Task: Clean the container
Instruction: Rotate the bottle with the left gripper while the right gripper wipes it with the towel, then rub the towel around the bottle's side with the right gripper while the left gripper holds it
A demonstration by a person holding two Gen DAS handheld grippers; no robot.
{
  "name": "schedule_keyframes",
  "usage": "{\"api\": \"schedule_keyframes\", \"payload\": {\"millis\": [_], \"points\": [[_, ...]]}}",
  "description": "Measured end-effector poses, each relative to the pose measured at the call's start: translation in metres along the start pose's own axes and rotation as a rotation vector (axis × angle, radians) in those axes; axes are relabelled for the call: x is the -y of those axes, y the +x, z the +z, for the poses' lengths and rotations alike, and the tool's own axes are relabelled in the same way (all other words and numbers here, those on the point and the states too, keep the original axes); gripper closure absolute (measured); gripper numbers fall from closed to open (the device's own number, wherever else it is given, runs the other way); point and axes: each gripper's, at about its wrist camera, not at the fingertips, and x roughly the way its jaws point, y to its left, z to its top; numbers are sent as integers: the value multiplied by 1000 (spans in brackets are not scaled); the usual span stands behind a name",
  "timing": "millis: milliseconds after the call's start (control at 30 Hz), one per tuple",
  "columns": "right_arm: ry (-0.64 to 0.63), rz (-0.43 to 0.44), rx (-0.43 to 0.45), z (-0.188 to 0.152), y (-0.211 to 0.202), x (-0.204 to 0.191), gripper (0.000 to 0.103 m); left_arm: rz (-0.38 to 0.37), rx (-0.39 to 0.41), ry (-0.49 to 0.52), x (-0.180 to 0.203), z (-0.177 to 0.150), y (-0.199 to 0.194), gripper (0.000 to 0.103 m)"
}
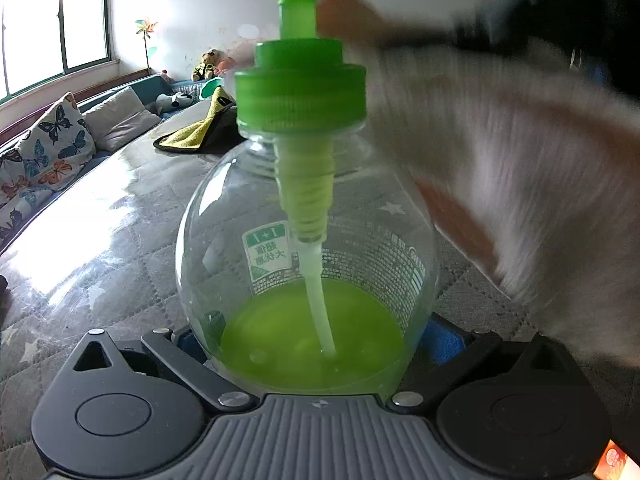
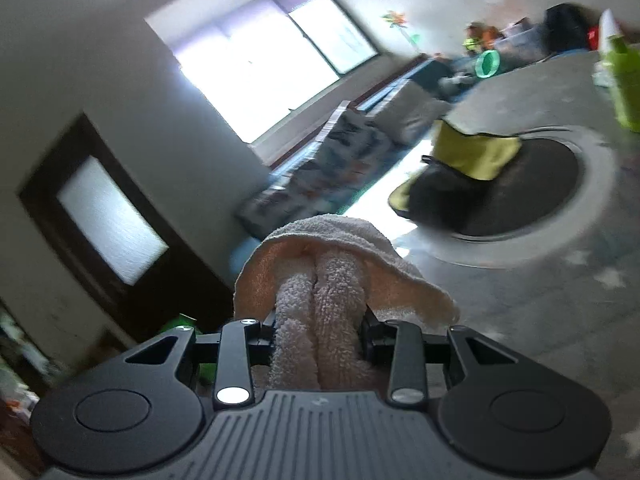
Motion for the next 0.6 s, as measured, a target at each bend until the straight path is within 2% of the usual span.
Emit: {"api": "schedule_keyframes", "payload": {"millis": [100, 267, 433, 600], "points": [[3, 28, -27, 0, 13, -5, 67, 0, 0, 0, 0, 0, 0, 0], [-12, -57, -55, -14, 35, 6, 66, -1, 0, -2, -1, 1, -1, 0], [-14, -161, -122, -29, 47, 23, 66, -2, -1, -3, -2, 1, -2, 0], [-41, -218, -152, -47, 48, 29, 66, -3, -1, -5, -9, 7, 3, 0]]}}
